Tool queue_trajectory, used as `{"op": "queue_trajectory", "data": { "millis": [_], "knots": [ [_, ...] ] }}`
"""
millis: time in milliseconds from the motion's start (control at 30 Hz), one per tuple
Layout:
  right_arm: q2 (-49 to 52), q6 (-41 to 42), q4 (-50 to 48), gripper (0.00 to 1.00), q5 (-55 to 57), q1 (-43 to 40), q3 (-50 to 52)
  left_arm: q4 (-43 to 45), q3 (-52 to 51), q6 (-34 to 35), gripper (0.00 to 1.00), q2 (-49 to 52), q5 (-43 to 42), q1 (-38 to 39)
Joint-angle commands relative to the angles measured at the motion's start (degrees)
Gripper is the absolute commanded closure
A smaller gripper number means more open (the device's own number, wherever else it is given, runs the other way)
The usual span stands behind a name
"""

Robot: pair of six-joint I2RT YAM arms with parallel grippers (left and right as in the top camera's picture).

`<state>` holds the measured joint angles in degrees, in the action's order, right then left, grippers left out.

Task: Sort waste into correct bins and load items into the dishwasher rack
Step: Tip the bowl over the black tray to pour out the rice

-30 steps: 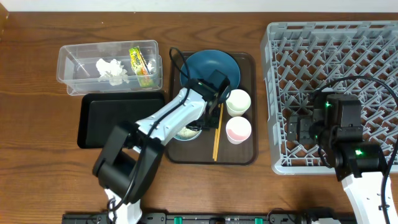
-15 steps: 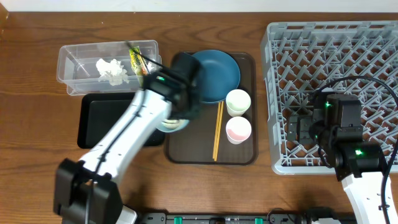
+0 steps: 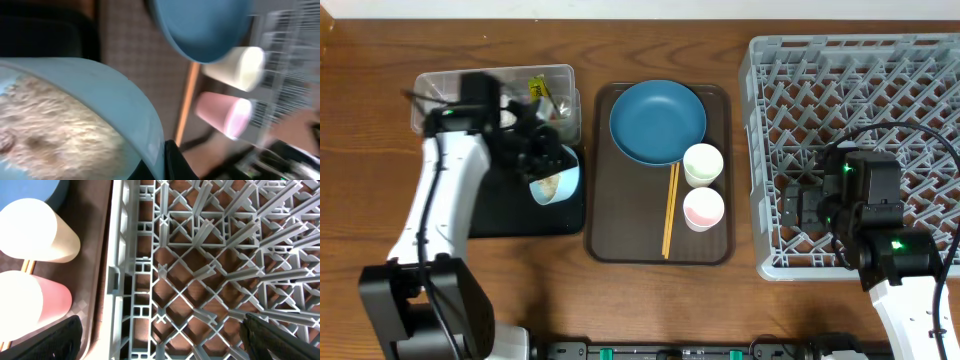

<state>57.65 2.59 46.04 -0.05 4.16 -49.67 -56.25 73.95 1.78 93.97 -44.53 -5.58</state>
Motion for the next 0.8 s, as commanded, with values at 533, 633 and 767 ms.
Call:
{"op": "queue_trajectory", "data": {
  "millis": [533,633,767],
  "knots": [
    [-0.2,0.5,0.1,0.01,-0.2,0.3,-1.2,-0.2,-10.4,-15.8,0.94,8.4,-39.6,-21.0],
    [-0.2,0.5,0.1,0.01,-0.2,0.3,-1.2,-0.3,-10.5,-10.7,0.94,10.1,-44.4,-21.6],
    [-0.2,0.5,0.1,0.01,-0.2,0.3,-1.2,-0.3,-10.5,-9.0,0.94,10.6,-45.6,-21.9]
  ]
}}
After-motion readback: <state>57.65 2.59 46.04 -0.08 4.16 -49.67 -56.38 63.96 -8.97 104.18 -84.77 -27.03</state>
